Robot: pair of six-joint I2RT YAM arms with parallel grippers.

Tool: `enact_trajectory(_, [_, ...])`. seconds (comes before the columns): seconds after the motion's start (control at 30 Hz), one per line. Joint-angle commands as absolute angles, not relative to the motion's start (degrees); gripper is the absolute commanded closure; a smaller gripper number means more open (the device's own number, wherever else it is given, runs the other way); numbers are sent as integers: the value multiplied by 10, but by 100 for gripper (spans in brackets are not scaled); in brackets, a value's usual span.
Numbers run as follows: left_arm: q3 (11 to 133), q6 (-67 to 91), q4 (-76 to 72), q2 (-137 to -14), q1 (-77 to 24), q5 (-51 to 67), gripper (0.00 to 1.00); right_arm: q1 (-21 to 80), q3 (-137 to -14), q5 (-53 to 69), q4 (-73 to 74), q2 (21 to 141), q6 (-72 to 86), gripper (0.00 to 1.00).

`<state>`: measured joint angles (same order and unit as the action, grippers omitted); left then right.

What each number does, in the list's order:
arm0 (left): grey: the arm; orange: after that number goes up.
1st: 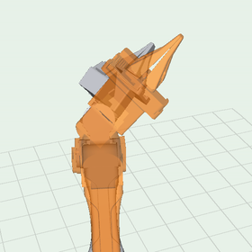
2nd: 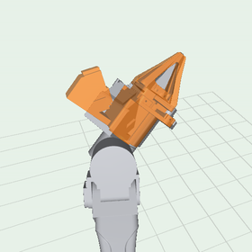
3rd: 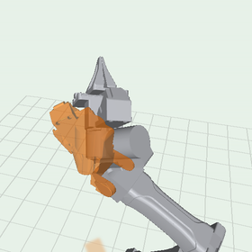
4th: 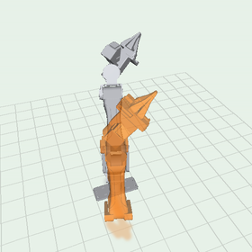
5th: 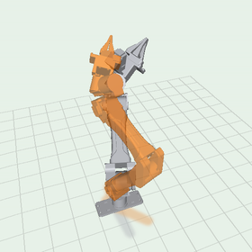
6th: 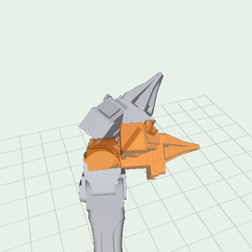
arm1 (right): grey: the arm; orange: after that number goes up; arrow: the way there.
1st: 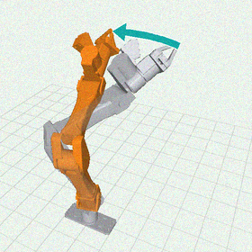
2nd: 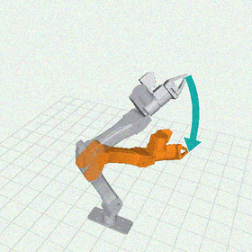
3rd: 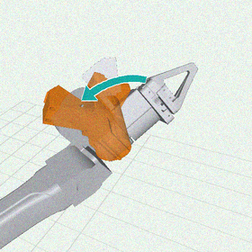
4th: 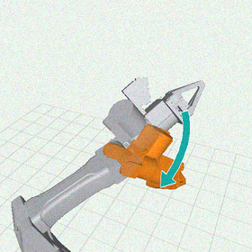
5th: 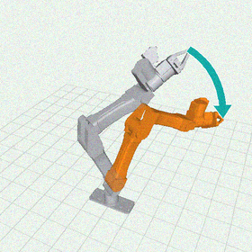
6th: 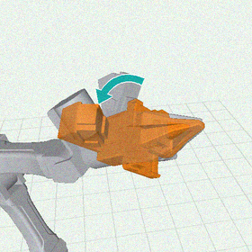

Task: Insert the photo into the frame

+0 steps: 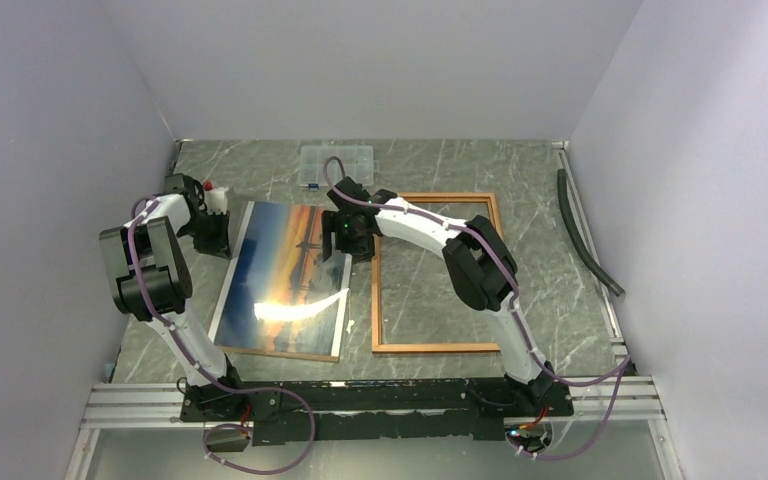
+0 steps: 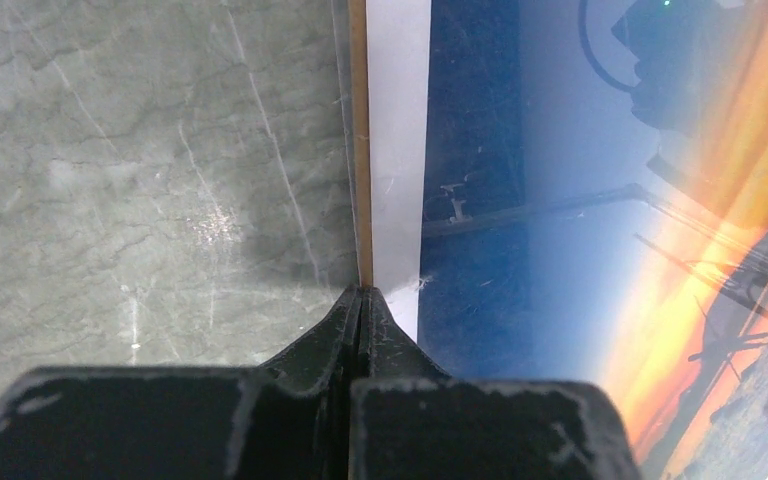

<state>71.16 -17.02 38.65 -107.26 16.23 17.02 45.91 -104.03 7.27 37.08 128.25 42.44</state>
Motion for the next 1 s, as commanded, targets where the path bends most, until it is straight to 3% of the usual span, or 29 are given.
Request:
enact_trajectory(0.0, [705, -160, 412, -1053, 148, 220, 97, 468, -1019, 69, 341, 1254, 430, 24])
enact_trajectory(0.77, [694, -163, 399, -1064, 148, 215, 97, 470, -986, 145, 279, 1174, 455, 25])
enact_trajectory(0.97, [700, -163, 406, -1065, 148, 216, 97, 470, -968, 235, 187, 1140, 476, 25])
